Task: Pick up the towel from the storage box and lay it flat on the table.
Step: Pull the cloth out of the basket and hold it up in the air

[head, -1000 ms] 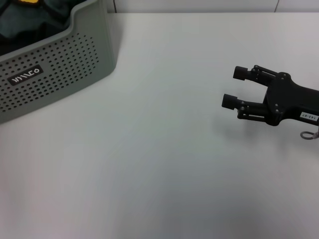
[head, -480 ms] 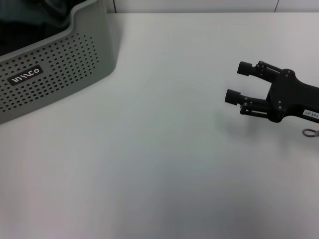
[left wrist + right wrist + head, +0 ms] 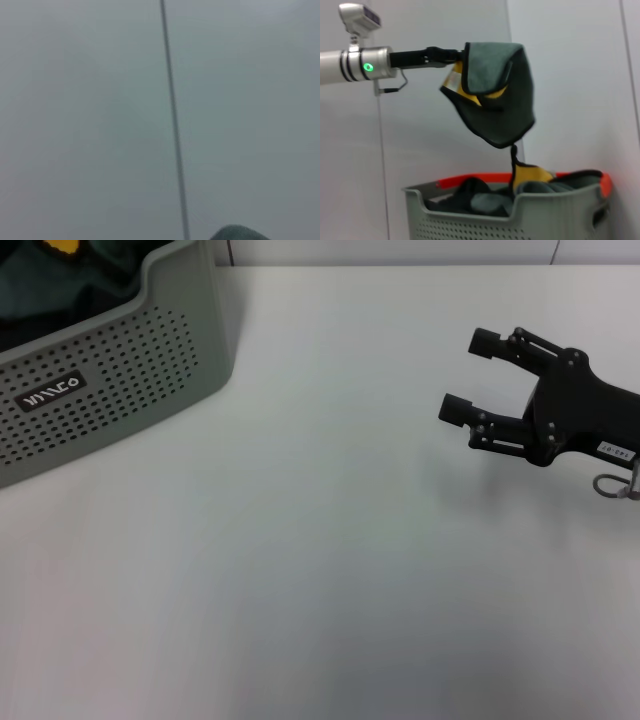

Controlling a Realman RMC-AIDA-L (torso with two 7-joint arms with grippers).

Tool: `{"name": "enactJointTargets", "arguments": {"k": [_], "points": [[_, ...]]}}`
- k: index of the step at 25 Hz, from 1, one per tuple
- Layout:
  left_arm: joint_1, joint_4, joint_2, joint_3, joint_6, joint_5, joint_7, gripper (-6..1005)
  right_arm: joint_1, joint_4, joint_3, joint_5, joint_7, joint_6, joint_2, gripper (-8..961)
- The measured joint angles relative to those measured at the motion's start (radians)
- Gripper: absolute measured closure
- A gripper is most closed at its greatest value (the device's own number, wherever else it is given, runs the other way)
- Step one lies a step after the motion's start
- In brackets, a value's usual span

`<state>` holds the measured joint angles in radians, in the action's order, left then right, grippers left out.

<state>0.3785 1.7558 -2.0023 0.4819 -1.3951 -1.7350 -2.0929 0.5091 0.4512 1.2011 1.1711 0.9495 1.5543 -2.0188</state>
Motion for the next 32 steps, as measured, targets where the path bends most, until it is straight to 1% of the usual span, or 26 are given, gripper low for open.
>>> {"name": "enactJointTargets", "arguments": {"k": [3, 6, 7, 8, 9, 11, 12, 13, 14, 15, 18, 20, 22, 26, 32], "points": [[-0.020, 0.009, -0.016, 0.017, -0.015, 0.070, 0.009, 974, 0.016, 0.001, 0.002, -0.027, -0.039, 0.040, -0.005, 93], [-0.026, 0.032, -0.042, 0.037, -0.032, 0.104, 0.012, 974, 0.039, 0.001, 0.025, -0.071, -0.123, 0.075, -0.009, 93], [-0.027, 0.040, -0.053, 0.050, -0.033, 0.106, 0.011, 974, 0.052, 0.000, 0.092, -0.121, -0.262, 0.054, -0.009, 93], [-0.027, 0.049, -0.064, 0.066, -0.034, 0.108, 0.010, 973, 0.052, 0.000, 0.092, -0.121, -0.262, 0.054, -0.009, 93], [-0.027, 0.060, -0.074, 0.088, -0.030, 0.106, 0.010, 973, 0.056, -0.002, 0.137, -0.156, -0.345, 0.028, -0.009, 93], [-0.031, 0.086, -0.092, 0.156, -0.008, 0.088, 0.007, 973, 0.057, 0.000, 0.316, -0.315, -0.609, -0.092, -0.009, 93], [-0.032, 0.089, -0.092, 0.180, 0.005, 0.082, 0.001, 973, 0.055, 0.006, 0.399, -0.385, -0.701, -0.136, -0.009, 93], [-0.035, 0.092, -0.092, 0.209, 0.021, 0.075, -0.007, 973, 0.049, 0.020, 0.529, -0.529, -0.843, -0.202, -0.009, 94], [-0.036, 0.092, -0.092, 0.230, 0.036, 0.070, -0.014, 973, 0.045, 0.032, 0.607, -0.620, -0.940, -0.237, -0.009, 95], [-0.037, 0.089, -0.092, 0.256, 0.058, 0.066, -0.021, 973, 0.036, 0.054, 0.720, -0.769, -1.086, -0.278, -0.009, 96], [-0.038, 0.078, -0.092, 0.317, 0.122, 0.046, -0.025, 973, 0.015, 0.115, 0.944, -1.086, -1.466, -0.321, -0.009, 99], [-0.035, 0.071, -0.091, 0.354, 0.154, 0.019, -0.025, 972, 0.013, 0.147, 1.046, -1.248, -1.688, -0.322, -0.009, 107], [-0.029, 0.065, -0.091, 0.399, 0.184, -0.011, -0.025, 972, 0.022, 0.160, 1.099, -1.336, -1.823, -0.321, -0.009, 115], [-0.030, 0.058, -0.091, 0.459, 0.216, -0.043, -0.025, 972, 0.045, 0.184, 1.152, -1.417, -1.997, -0.313, -0.009, 132], [-0.028, 0.045, -0.091, 0.502, 0.230, -0.059, -0.025, 971, 0.108, 0.175, 1.154, -1.429, -2.049, -0.330, -0.009, 157]]}}
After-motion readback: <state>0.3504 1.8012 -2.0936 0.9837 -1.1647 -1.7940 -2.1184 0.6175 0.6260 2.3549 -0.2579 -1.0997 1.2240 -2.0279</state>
